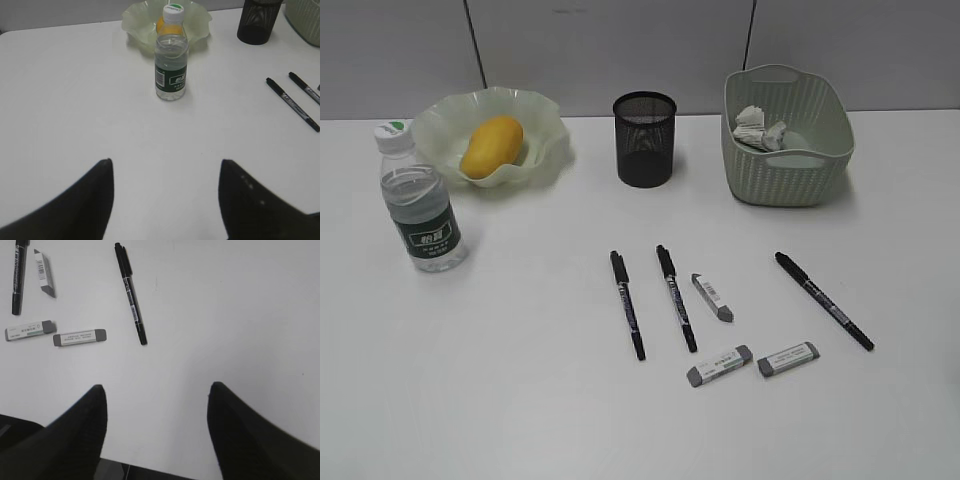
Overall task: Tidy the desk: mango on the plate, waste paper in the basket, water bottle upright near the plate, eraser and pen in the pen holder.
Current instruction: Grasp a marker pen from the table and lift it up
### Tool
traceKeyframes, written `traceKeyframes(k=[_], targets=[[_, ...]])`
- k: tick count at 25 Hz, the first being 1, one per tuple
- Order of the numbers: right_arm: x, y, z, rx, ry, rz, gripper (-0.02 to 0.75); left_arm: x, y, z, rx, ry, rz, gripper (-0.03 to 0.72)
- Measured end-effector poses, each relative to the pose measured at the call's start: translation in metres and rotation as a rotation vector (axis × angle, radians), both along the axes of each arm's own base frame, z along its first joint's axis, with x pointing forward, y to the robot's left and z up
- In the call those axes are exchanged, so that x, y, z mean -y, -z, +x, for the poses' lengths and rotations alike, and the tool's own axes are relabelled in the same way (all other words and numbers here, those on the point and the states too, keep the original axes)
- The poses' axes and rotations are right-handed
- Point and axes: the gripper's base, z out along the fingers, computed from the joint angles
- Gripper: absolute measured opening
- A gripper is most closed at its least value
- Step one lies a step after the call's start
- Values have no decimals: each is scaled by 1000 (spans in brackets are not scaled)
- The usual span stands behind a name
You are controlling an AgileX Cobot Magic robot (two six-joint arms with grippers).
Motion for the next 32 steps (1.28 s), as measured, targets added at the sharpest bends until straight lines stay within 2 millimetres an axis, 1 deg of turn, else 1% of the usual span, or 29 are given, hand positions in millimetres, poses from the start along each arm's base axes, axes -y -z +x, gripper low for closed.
traceKeyframes(k=[2,3,4,7,9,13,16,18,22,24,27,32], targets=[[-3,0,24,-32,-26,-17,482,0,0,0,0,0,0,491],[-5,7,39,-70,-43,-30,468,0,0,0,0,0,0,486],[-6,7,51,-77,-58,-39,452,0,0,0,0,0,0,483],[-14,20,85,-135,-103,-60,434,0,0,0,0,0,0,479],[-24,25,100,-154,-139,-71,431,0,0,0,0,0,0,471],[-55,44,126,-199,-242,-114,427,0,0,0,0,0,0,460],[-77,64,144,-242,-305,-134,427,0,0,0,0,0,0,459],[-85,79,155,-274,-331,-147,425,0,0,0,0,0,0,458],[-92,109,172,-333,-345,-160,400,0,0,0,0,0,0,456],[-93,125,176,-363,-350,-168,390,0,0,0,0,0,0,456],[-94,143,179,-390,-354,-174,384,0,0,0,0,0,0,449],[-97,158,186,-367,-393,-180,371,0,0,0,0,-1,1,430]])
